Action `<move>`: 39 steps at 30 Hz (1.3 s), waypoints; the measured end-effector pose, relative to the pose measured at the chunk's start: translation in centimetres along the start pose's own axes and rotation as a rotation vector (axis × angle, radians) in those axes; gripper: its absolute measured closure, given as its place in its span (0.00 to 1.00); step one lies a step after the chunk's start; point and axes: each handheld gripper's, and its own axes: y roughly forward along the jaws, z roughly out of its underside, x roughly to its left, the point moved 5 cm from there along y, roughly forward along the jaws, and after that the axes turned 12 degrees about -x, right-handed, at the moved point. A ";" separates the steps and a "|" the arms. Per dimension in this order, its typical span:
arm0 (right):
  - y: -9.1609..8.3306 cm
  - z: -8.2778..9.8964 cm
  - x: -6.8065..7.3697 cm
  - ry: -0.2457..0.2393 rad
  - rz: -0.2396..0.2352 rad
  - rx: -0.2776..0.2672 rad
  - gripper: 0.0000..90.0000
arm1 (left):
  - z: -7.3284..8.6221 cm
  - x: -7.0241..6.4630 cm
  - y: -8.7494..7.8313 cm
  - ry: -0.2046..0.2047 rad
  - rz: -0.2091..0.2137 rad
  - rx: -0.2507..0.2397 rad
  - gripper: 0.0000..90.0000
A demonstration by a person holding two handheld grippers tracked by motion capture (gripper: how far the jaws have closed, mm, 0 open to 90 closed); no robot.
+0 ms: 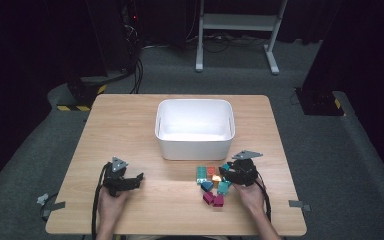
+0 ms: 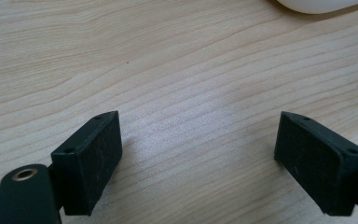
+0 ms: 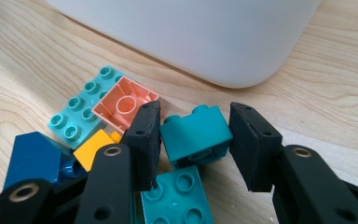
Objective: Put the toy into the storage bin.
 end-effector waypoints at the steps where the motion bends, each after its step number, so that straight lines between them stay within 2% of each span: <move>1: 0.0 0.0 0.0 0.000 0.000 0.000 0.61 | 0.0 0.0 0.0 0.000 0.000 0.000 0.17; 8: -1.4 -0.8 -0.2 -0.010 0.004 -0.034 0.62 | 0.0 0.0 0.0 0.000 0.000 0.000 0.17; 11: -2.0 -1.2 -0.3 0.001 0.008 -0.051 0.62 | 0.0 0.0 0.0 0.000 0.000 0.000 0.17; 20: -3.6 -2.3 -0.3 -0.013 0.009 -0.071 0.62 | 0.0 0.0 0.0 0.000 0.000 0.000 0.17; 35: -6.4 -4.8 0.2 -0.020 -0.025 -0.113 0.62 | 0.0 0.0 0.0 0.000 0.000 0.000 0.17; 39: -7.2 -6.2 0.6 -0.043 -0.039 -0.123 0.62 | 0.0 0.0 0.0 0.000 0.000 0.000 0.17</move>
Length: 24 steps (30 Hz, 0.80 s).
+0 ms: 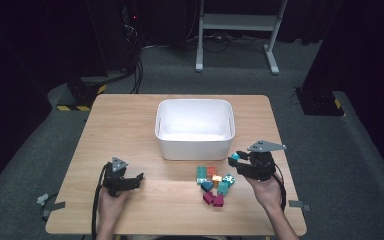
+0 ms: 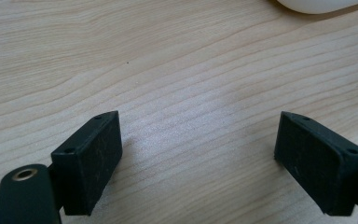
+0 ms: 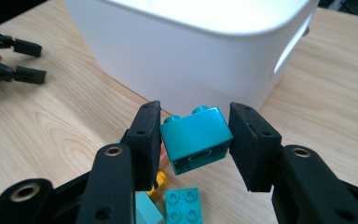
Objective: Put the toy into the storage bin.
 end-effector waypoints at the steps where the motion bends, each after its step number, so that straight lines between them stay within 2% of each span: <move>1: 0.0 0.0 0.0 0.000 0.000 0.000 0.62 | 0.0 0.0 0.0 0.000 0.000 0.000 0.17; 11: -0.6 -4.0 0.6 -0.012 -0.041 -0.027 0.62 | 0.0 0.0 0.0 0.000 0.000 0.000 0.17; 15: -0.7 -4.9 0.7 -0.009 -0.051 -0.039 0.62 | 0.0 0.0 0.0 0.000 0.000 0.000 0.17; 24: 0.0 -7.6 0.7 -0.009 -0.071 -0.044 0.62 | 0.0 0.0 0.0 0.000 0.000 0.000 0.17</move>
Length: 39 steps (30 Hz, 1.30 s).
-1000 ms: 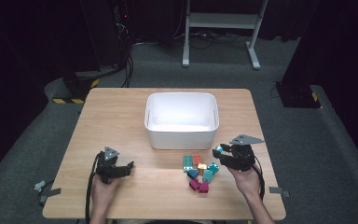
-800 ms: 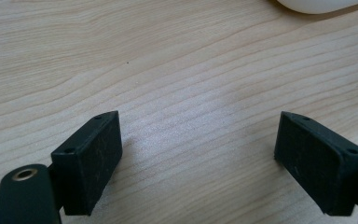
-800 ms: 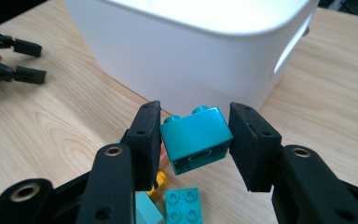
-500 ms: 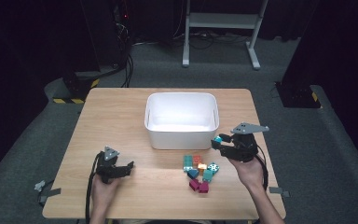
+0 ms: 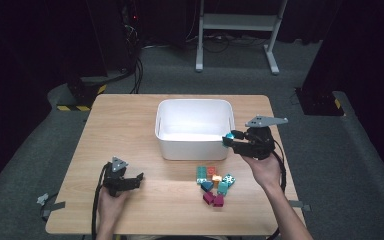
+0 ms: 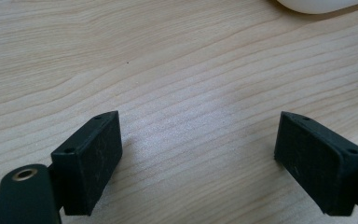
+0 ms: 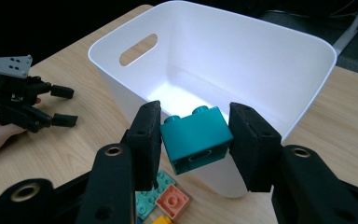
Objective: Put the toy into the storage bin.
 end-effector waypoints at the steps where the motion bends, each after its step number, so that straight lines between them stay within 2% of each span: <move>1: 0.2 -0.2 0.0 -0.002 0.000 -0.001 0.62 | 0.0 0.0 0.0 0.000 0.000 0.000 0.17; 8: 1.3 -1.6 -0.1 -0.001 0.001 0.004 0.62 | 0.0 0.0 0.0 0.000 0.000 0.000 0.17; 14: 3.1 -2.6 -0.1 -0.003 0.003 0.020 0.62 | 0.0 0.0 0.0 0.000 0.000 0.001 0.17; 22: 5.5 -2.7 -0.7 -0.001 0.029 0.063 0.62 | 0.0 0.0 0.0 0.000 0.001 0.001 0.17; 35: 7.7 -2.6 -1.8 0.018 0.057 0.095 0.62 | 0.0 0.0 0.0 0.000 0.001 0.000 0.17; 39: 8.7 -2.2 -2.3 0.028 0.069 0.120 0.62 | 0.0 0.0 0.0 -0.001 0.001 0.000 0.17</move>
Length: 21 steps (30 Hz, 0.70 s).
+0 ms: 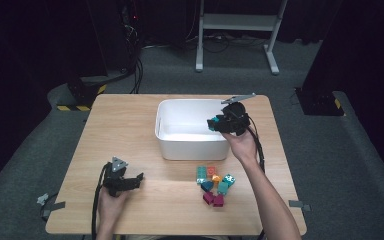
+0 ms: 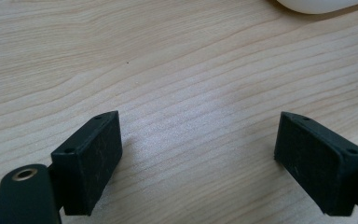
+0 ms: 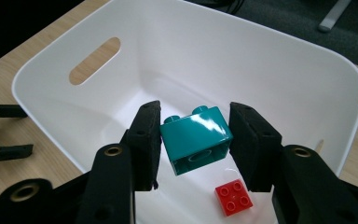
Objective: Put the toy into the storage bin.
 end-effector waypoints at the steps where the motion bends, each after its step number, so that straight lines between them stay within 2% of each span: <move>1: 0.2 0.1 -0.1 0.003 0.003 0.004 0.62 | 0.0 0.0 0.0 0.000 0.000 0.000 0.17; 13: 1.7 0.4 -0.4 0.010 0.026 0.032 0.61 | 0.0 0.0 0.0 0.000 0.000 0.000 0.17; 17: 2.1 0.6 -0.4 0.019 0.031 0.052 0.56 | 0.0 0.0 0.0 0.000 0.000 0.000 0.17; 21: 2.0 0.7 -0.5 0.020 0.031 0.041 0.53 | 0.0 0.0 0.0 0.000 0.000 0.000 0.17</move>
